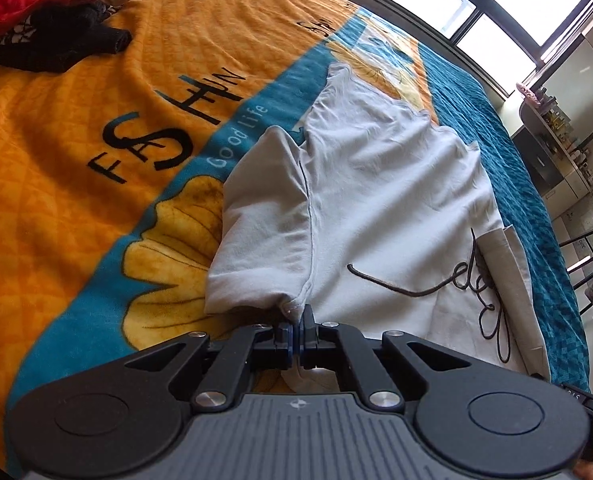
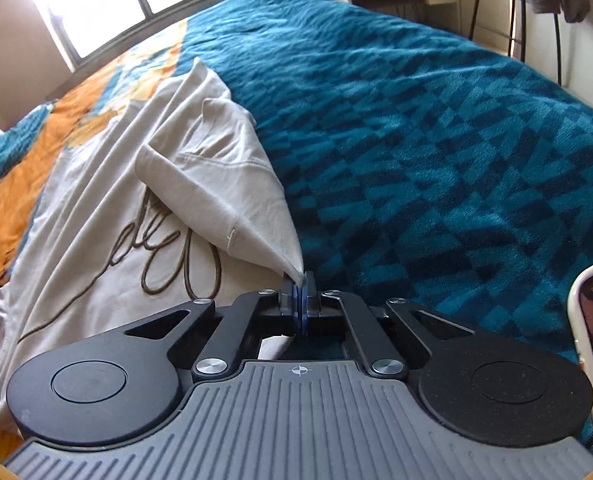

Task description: Fold clothes

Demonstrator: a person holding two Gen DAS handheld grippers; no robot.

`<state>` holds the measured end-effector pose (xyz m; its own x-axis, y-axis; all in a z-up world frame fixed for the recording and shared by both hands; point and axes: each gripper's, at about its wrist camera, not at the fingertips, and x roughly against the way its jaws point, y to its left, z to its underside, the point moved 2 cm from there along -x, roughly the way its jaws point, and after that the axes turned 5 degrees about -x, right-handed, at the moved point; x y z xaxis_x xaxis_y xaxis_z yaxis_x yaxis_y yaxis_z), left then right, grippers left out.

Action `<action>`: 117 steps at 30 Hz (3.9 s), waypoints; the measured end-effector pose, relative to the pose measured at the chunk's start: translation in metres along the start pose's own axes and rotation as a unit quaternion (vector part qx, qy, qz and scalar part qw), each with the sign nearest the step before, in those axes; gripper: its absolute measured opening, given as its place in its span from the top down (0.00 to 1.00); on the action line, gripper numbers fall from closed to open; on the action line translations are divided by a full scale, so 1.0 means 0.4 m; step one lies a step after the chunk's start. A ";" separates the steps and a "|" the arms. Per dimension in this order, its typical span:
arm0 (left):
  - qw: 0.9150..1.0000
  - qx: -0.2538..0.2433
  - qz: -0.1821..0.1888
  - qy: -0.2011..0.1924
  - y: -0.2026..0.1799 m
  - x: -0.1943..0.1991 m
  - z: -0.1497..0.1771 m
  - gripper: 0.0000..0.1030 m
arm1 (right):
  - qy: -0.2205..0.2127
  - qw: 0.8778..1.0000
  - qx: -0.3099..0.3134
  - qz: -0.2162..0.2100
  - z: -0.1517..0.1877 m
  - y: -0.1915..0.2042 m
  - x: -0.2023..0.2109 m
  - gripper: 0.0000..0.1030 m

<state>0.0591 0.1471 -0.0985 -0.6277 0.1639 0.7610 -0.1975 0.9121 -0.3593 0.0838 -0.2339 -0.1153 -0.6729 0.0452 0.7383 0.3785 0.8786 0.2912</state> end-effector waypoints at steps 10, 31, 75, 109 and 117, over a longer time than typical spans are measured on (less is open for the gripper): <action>0.999 -0.028 0.043 0.002 -0.028 0.129 -0.010 1.00 | -0.008 0.999 -0.032 -0.015 -0.038 -0.060 0.163 1.00; 0.997 -0.080 -0.016 -0.015 0.022 0.185 0.045 0.60 | 0.040 0.996 -0.036 -0.074 0.010 -0.058 0.314 0.53; 0.982 0.181 0.039 -0.020 0.178 -0.030 0.022 0.61 | 0.154 0.965 0.045 -0.206 0.207 0.207 0.035 0.51; 0.992 0.102 0.074 0.001 0.085 -0.012 -0.041 0.59 | 0.164 0.956 -0.021 -0.240 0.178 0.146 0.054 0.46; 0.990 0.101 0.076 0.063 0.051 -0.189 -0.061 0.63 | 0.166 0.957 -0.014 -0.237 0.181 0.143 0.053 0.46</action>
<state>0.1208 0.1627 -0.1501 -0.5650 0.3516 0.7464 -0.2621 0.7813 -0.5664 0.0453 -0.1484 -0.1271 -0.5369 -0.5128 0.6699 0.1010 0.7493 0.6545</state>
